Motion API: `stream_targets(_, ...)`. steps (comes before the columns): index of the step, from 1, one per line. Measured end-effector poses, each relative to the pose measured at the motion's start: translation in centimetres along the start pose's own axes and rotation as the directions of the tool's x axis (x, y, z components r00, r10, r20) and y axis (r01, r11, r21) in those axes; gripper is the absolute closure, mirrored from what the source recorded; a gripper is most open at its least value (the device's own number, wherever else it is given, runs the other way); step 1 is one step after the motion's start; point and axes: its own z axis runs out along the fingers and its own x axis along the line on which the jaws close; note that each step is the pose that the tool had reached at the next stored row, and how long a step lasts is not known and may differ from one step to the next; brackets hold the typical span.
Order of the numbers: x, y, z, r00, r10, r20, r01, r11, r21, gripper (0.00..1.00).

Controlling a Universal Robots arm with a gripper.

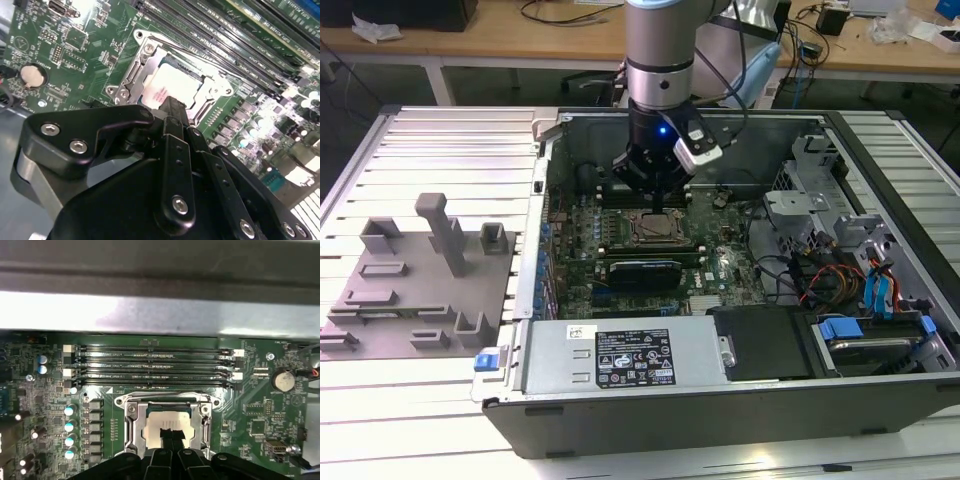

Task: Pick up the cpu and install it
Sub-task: 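Install the first cpu locking lever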

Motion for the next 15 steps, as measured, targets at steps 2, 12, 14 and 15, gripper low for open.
stream_targets(2,-0.01,0.00,-0.10,1.0000,0.000,0.0001,0.000,1.0000,-0.0002,0.89)
stream_targets(12,-0.04,-1.40,-0.02,1.0000,0.000,-0.0007,0.000,1.0000,0.0000,0.89)
stream_targets(14,-0.06,-1.63,0.00,1.0000,0.000,-0.0013,0.000,1.0000,-0.0001,0.89)
stream_targets(15,-0.28,-1.95,0.04,1.0000,0.000,-0.0048,0.000,1.0000,-0.0001,0.89)
